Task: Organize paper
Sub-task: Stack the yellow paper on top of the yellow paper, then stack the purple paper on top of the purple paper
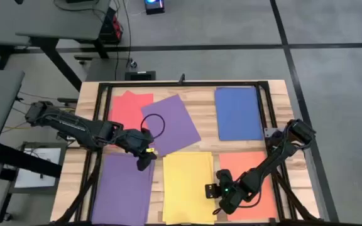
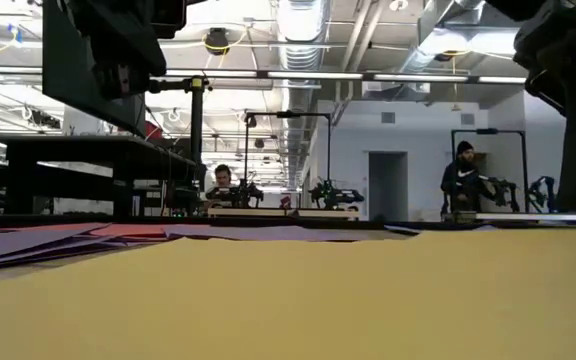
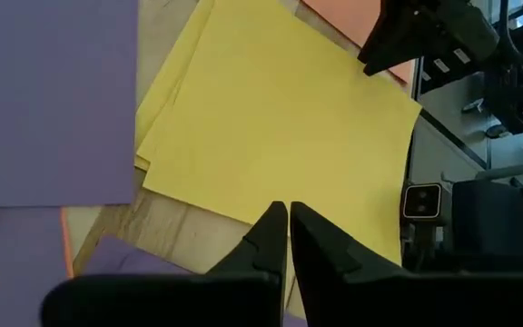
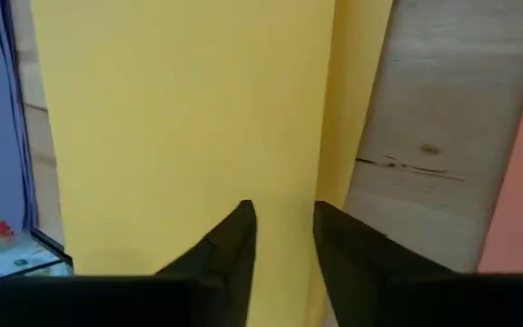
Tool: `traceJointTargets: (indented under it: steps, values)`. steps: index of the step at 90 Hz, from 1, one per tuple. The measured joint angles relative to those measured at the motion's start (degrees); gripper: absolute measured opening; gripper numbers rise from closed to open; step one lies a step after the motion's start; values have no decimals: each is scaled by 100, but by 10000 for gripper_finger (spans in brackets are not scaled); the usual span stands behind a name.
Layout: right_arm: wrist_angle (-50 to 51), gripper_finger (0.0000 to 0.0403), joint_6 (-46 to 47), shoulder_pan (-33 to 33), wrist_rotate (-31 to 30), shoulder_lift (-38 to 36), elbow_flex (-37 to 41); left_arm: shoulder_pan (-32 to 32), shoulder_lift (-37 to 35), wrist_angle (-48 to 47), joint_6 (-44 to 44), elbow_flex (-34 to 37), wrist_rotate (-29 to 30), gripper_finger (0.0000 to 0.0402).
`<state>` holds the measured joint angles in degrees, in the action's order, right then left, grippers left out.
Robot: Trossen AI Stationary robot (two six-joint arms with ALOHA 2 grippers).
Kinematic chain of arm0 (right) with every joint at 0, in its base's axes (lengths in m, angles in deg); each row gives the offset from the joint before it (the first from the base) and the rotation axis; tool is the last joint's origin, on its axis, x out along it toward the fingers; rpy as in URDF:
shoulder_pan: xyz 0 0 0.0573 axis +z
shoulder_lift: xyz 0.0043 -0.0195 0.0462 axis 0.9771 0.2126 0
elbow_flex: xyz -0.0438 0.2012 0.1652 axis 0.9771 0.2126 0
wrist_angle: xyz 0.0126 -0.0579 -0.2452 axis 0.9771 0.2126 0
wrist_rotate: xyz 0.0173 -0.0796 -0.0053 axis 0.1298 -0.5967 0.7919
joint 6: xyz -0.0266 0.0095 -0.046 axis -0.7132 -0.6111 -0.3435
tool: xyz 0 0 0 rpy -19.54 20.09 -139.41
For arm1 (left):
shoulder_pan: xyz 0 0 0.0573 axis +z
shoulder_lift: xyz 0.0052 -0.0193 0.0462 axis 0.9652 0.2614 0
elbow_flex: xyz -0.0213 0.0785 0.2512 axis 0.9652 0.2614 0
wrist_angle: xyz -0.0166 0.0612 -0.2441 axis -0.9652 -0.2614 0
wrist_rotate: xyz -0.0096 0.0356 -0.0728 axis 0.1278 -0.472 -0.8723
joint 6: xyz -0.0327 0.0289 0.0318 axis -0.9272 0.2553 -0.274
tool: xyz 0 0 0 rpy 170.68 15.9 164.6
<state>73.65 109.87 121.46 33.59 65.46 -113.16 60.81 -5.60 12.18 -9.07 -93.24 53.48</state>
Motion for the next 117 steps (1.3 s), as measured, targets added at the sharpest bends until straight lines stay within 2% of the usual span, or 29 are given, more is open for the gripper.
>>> traceJointTargets:
  steps: [13, 23, 33, 43, 53, 62, 73, 85, 101, 117]
  values:
    - [5, 147, -541, 83, 2, -280, 2, 13, 0, 70, 278, 0, -5, 0]
    - [243, 155, -1651, 28, 0, -785, 2, 15, 12, -14, 639, 0, -13, 0]
    - [987, 156, -3031, -227, -7, -1336, 0, 15, 227, -197, 1021, -2, -19, 0]
    - [1839, 152, -4888, -595, -3, -1750, 0, -22, 756, -291, 1300, -2, -82, 0]
    - [2426, 146, -6766, -973, 152, -1852, 15, -130, 1382, -319, 1368, -2, -179, 0]
    - [2495, 140, -7813, -1238, 548, -1817, 155, -204, 1859, -276, 1157, 0, -173, 0]
    - [2403, 130, -8216, -1408, 962, -1719, 556, -243, 2375, 161, 960, 0, -93, 0]
    - [2022, 119, -8218, -1471, 979, -1716, 976, -213, 2824, 969, 1053, -12, 121, 0]
    - [1141, 105, -8704, -1463, 1149, -1721, 1355, -153, 3155, 887, 811, -137, -47, 0]
    - [458, 87, -8709, -1507, 1261, -1674, 1763, -135, 3200, 1136, 831, -195, 56, 0]
